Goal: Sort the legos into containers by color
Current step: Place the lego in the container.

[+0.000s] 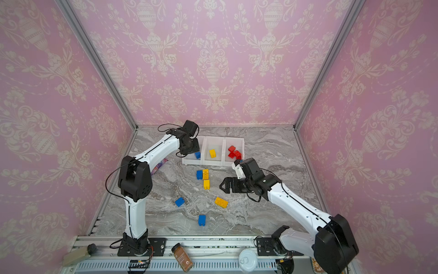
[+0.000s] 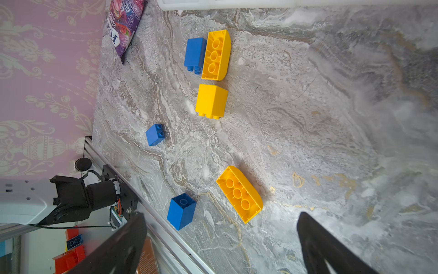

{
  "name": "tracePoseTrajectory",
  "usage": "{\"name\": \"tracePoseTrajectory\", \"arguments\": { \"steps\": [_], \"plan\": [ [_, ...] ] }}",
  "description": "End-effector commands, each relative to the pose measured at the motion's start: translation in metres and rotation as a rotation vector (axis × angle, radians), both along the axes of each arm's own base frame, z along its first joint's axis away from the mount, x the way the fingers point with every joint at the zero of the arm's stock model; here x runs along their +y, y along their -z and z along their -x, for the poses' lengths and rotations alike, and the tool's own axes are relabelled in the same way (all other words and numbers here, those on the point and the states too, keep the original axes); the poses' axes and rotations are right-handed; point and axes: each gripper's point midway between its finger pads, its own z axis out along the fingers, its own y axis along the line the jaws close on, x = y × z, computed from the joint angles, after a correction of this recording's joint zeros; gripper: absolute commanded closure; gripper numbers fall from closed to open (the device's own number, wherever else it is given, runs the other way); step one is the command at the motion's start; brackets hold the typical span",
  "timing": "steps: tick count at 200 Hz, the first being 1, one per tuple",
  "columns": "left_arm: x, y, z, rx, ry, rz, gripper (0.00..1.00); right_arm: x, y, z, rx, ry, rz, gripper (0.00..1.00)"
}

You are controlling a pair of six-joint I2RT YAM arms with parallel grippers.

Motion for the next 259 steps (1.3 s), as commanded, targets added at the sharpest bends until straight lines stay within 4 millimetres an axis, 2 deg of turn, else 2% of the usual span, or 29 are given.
{"name": "tracePoseTrajectory", "arguments": {
  "steps": [1, 40, 85, 106, 131, 171, 201, 259],
  "plan": [
    [0.007, -0.009, -0.021, -0.041, 0.035, -0.078, 0.64, 0.002, -0.004, 0.005, 0.003, 0.003, -0.017, 0.0],
    [0.018, -0.005, -0.047, -0.074, -0.01, -0.114, 0.64, 0.005, -0.004, 0.005, 0.004, -0.002, -0.013, 0.0],
    [0.022, 0.011, -0.054, -0.055, -0.014, -0.144, 0.62, 0.007, -0.001, 0.006, 0.01, -0.01, 0.012, 0.0],
    [0.022, 0.02, -0.055, -0.039, -0.009, -0.135, 0.56, 0.007, 0.004, 0.006, 0.015, -0.016, 0.032, 0.0],
    [0.023, 0.023, -0.053, -0.029, -0.006, -0.133, 0.41, 0.008, 0.007, 0.008, 0.017, -0.024, 0.049, 0.0],
    [0.023, 0.003, -0.053, -0.074, -0.006, -0.119, 0.28, 0.007, 0.018, 0.01, 0.006, -0.068, 0.13, 0.0],
    [0.021, -0.015, -0.047, -0.121, -0.005, -0.073, 0.24, 0.014, 0.022, 0.013, -0.019, -0.148, 0.197, 0.0],
    [0.003, -0.052, -0.018, -0.221, 0.082, 0.107, 0.12, 0.023, 0.028, 0.02, -0.078, -0.327, 0.349, 0.0]
  ]
}}
